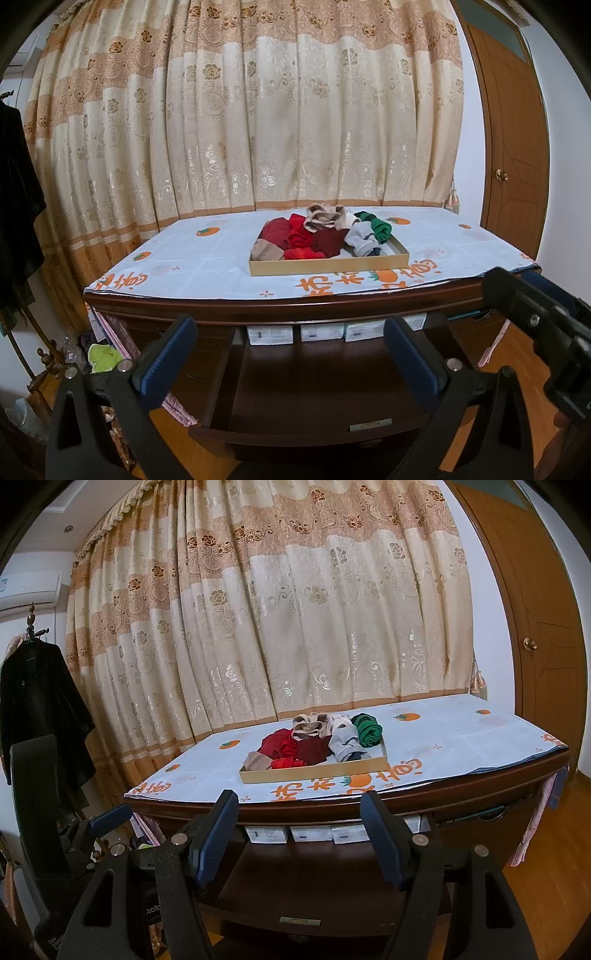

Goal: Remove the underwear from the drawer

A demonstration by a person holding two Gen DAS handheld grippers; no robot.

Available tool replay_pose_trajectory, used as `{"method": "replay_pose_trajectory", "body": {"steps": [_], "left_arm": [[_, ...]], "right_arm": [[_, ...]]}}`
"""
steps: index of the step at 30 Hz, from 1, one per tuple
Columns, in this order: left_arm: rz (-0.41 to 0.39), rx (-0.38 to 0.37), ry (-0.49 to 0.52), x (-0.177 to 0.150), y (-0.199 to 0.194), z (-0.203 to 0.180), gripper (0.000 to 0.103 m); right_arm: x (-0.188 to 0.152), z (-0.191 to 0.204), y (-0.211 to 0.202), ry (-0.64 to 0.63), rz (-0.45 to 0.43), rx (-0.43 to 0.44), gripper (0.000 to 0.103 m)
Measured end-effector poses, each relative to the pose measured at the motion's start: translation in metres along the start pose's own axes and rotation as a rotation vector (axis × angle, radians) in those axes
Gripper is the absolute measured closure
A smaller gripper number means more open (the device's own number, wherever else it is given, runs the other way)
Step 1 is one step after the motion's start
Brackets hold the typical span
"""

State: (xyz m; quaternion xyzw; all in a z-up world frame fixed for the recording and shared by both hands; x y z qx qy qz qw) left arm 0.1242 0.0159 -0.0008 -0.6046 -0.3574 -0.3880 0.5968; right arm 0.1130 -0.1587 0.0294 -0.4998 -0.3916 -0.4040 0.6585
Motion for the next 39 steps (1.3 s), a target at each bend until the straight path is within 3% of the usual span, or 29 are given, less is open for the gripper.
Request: {"method": "replay_pose_trajectory", "body": {"steps": [28, 39], "left_arm": [[-0.006, 0.001, -0.001, 0.0002, -0.0033, 0.0024, 0.000], [0.029, -0.060, -0.039, 0.0014, -0.0012, -0.0033, 0.000]], "right_arm": [[0.0042, 0.0017, -0.0028, 0.003, -0.003, 0.000, 0.032], [0.0055, 0.0004, -0.0029, 0.012, 0.000, -0.001, 0.032]]}}
Point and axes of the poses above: each gripper's, at about its wrist camera, not at the fingertips, and y roughly the way its jaws point, z to its left, x to its top, the point moved 7 cm from there along y, roughly the way its jaws point, and after that the axes turned 2 degrees about -y, right-handed, at the moved point
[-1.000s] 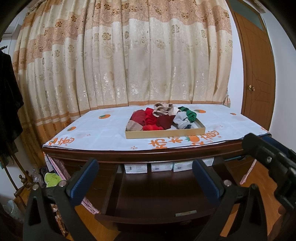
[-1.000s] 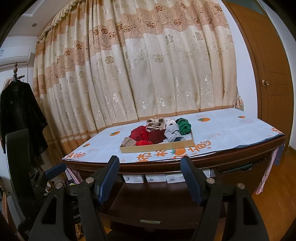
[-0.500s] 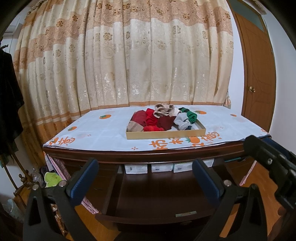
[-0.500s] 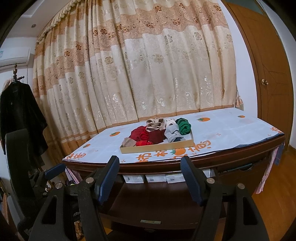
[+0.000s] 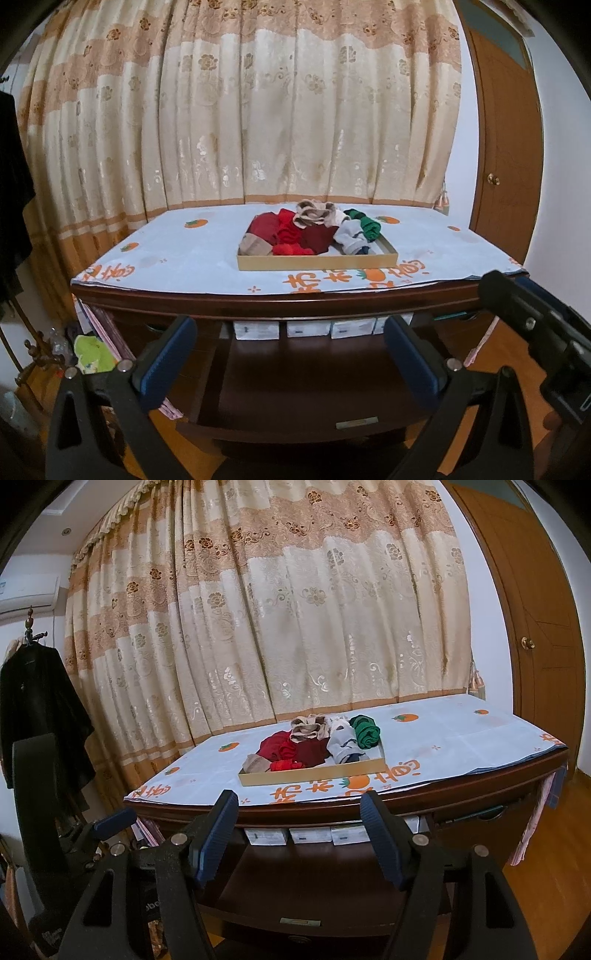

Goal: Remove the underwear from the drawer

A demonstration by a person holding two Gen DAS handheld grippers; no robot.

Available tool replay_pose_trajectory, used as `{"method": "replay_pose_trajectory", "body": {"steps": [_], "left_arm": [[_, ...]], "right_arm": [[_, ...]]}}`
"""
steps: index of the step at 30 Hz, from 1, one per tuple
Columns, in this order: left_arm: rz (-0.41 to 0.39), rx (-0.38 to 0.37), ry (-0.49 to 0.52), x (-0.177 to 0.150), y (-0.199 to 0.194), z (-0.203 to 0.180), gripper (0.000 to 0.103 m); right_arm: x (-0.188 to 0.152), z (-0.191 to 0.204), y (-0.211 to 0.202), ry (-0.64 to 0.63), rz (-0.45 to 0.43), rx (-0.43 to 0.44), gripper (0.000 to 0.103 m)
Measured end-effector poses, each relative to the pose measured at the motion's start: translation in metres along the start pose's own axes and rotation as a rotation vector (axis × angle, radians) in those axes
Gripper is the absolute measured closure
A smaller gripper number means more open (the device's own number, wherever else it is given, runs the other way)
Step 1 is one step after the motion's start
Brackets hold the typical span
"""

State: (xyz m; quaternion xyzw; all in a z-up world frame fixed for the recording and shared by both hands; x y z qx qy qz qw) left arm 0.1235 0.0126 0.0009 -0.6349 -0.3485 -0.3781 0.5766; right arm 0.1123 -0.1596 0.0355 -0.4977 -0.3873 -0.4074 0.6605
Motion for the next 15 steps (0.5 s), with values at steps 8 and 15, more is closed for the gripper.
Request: {"method": "replay_pose_trajectory", "body": {"steps": [8, 15], "left_arm": [[-0.046, 0.034, 0.039, 0.0012, -0.0028, -0.0051, 0.000], [-0.038, 0.075, 0.022, 0.0029, -0.0010, 0.0011, 0.000]], "right_arm": [[-0.0008, -0.0013, 0.0006, 0.003, 0.003, 0.000, 0.032], [-0.0014, -0.0020, 0.0014, 0.006, 0.004, -0.001, 0.032]]}}
Point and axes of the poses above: each gripper's, at about its wrist camera, not at the fingertips, and y roughly the way its jaws point, z to its left, x to its top, the point moved 7 cm from there along y, roughly the way its jaws point, and after that the axes turned 2 degrees about -y, right-handed, at the moved point
